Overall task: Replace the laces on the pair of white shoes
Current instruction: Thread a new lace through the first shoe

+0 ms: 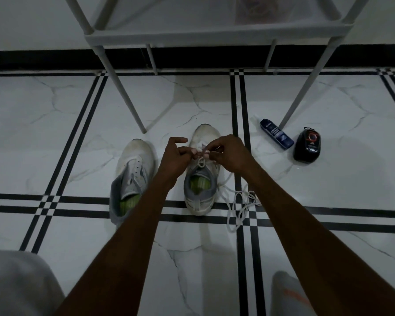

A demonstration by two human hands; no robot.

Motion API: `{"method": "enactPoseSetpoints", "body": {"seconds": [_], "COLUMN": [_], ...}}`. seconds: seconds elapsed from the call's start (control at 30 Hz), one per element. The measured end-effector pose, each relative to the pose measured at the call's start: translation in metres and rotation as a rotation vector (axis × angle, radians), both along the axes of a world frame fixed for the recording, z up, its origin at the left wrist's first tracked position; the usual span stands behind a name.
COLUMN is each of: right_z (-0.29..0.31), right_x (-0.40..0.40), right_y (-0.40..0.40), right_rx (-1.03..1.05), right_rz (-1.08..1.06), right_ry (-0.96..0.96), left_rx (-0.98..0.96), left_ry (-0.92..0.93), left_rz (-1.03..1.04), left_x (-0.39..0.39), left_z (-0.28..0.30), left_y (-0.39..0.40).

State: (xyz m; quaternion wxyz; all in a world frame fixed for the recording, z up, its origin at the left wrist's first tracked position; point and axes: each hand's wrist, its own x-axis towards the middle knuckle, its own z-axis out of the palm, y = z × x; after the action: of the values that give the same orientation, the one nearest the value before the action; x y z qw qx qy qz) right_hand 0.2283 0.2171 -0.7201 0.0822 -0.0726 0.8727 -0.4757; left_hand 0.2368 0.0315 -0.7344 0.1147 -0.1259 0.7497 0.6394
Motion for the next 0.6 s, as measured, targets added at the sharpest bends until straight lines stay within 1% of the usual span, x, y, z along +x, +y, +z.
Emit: {"method": "enactPoseSetpoints", "body": {"seconds": [0.03,0.1,0.17,0.23,0.27,0.33,0.4,0.47,0.6], "right_z": [0.001,0.002,-0.001,-0.004,-0.006,-0.007,-0.006,-0.004,0.005], "right_x": [0.001,0.003,0.006,0.006,0.007,0.007,0.007,0.007,0.013], "right_y": [-0.001,-0.007,-0.013,-0.02,-0.023,-0.027,-0.027,-0.022,-0.004], "right_rx": [0.059,0.11,0.127,0.119,0.079,-0.082,-0.216,-0.308,-0.45], "right_rz": [-0.009,-0.066,-0.14,-0.197,-0.216,-0.251,-0.291,-0.315,-0.352], "right_ry": [0.067,0.171,0.22,0.246,0.253,0.216,0.113,0.011,-0.145], "left_rx": [0.02,0.044,0.076,0.108,0.112,0.092,0.025,-0.065,-0.217], "left_ry": [0.004,0.006,0.022,0.065,0.081,0.105,0.16,0.217,0.27], "left_rz": [-0.002,0.006,0.011,-0.045,-0.093,-0.176,-0.205,-0.204,-0.152], "left_x": [0.0,0.002,0.003,0.003,0.003,0.002,0.001,-0.002,-0.004], "left_z": [0.001,0.007,0.012,0.012,0.011,0.011,0.009,0.005,0.002], "left_y": [0.001,0.003,0.003,-0.001,-0.002,-0.004,-0.004,-0.005,-0.012]}}
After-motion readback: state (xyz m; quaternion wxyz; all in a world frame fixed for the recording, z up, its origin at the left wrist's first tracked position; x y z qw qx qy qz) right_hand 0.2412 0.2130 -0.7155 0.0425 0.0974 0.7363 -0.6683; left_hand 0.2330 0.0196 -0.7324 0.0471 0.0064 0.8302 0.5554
